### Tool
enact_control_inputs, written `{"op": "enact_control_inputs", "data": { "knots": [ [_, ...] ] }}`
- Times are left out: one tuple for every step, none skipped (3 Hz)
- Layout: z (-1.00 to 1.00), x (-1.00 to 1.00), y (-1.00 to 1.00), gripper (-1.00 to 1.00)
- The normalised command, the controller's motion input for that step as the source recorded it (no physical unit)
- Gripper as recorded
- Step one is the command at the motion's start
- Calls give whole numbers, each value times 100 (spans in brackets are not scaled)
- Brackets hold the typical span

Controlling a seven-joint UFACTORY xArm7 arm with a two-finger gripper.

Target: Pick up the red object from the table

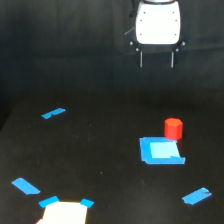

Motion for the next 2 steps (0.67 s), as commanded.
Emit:
{"op": "enact_control_inputs", "data": {
  "knots": [
    [100,30,-65,-100],
    [100,5,67,51]
  ]
}}
